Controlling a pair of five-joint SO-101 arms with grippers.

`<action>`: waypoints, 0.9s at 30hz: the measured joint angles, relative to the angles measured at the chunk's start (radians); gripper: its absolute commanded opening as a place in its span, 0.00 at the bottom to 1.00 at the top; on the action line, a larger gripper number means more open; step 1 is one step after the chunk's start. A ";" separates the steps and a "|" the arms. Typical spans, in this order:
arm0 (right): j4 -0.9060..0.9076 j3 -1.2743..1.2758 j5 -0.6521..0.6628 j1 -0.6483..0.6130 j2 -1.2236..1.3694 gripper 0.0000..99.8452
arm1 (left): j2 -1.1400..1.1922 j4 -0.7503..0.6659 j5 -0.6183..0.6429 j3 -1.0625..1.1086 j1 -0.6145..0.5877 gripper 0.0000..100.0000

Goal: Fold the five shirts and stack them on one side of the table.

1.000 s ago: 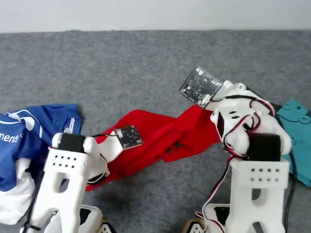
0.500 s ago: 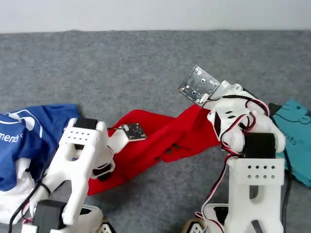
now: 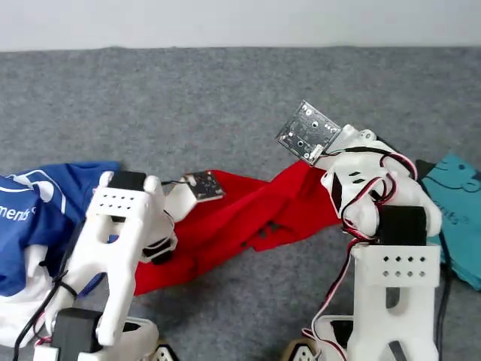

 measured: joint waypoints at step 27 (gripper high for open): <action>0.000 0.000 0.000 0.000 0.000 0.01 | 0.000 -0.017 0.041 -0.029 -0.080 0.12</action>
